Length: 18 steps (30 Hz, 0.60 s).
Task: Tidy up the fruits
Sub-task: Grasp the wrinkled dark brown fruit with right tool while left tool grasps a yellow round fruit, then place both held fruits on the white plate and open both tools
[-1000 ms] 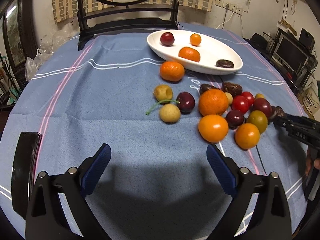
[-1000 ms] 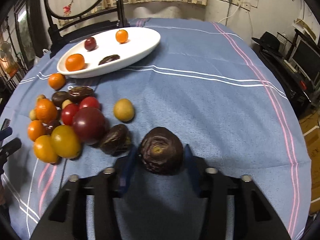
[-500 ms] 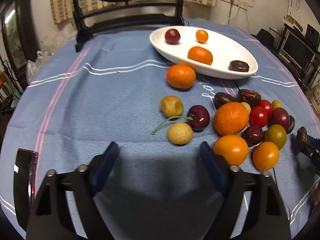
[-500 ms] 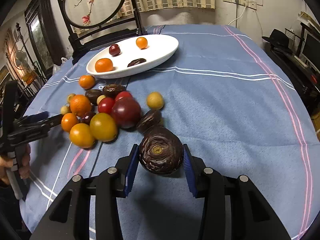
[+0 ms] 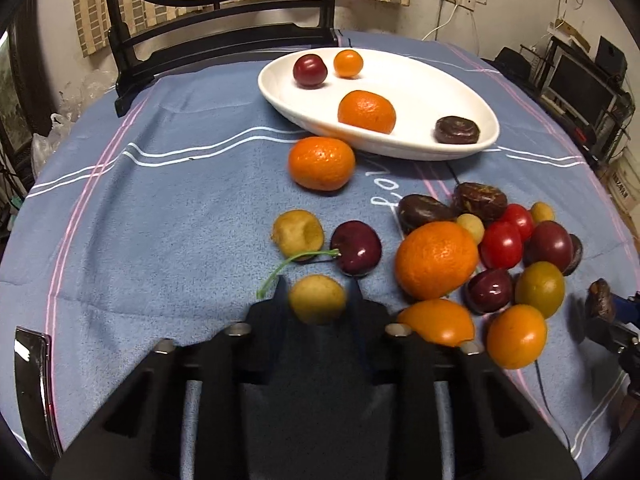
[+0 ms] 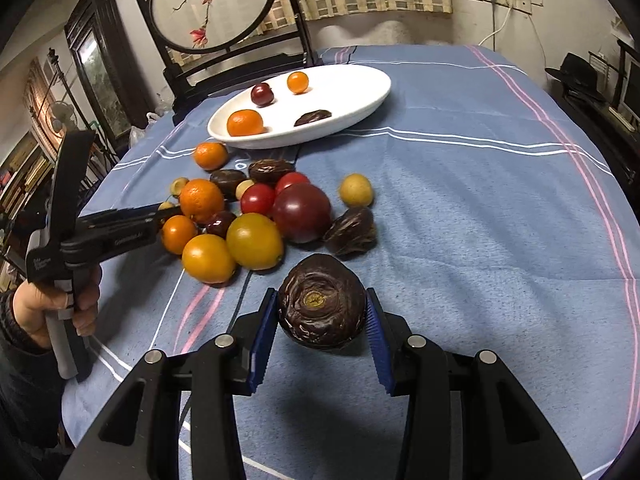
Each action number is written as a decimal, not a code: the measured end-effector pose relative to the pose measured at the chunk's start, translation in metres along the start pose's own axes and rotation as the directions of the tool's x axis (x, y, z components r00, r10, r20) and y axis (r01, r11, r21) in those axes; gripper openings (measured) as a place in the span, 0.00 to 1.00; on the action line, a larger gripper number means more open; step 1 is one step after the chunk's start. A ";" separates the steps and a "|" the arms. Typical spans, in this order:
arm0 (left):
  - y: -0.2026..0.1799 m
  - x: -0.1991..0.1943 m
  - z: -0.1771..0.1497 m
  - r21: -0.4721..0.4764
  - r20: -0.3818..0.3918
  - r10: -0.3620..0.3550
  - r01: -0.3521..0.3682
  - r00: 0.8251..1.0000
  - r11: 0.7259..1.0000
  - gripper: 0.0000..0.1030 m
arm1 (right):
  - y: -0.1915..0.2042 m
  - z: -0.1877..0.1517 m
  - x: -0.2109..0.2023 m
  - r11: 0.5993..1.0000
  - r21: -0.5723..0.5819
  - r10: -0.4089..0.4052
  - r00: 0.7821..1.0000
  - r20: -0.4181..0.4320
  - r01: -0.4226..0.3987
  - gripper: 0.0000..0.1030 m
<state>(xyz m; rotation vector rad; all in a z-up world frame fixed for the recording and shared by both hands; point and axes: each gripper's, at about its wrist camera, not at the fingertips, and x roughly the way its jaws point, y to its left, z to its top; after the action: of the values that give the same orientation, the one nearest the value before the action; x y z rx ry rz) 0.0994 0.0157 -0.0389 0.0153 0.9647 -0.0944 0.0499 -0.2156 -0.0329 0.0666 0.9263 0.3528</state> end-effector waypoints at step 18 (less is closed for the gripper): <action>-0.010 -0.036 0.074 -0.006 0.106 -0.123 0.125 0.987 0.992 0.26 | 0.045 0.107 0.010 0.993 -0.116 0.023 0.988 0.150 -0.006 0.42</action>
<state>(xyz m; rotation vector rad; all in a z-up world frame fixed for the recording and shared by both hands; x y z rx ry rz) 0.1392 0.0046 0.0334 -0.0605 0.8604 -0.2023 0.1285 -0.1598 0.0332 -0.0062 0.7547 0.4085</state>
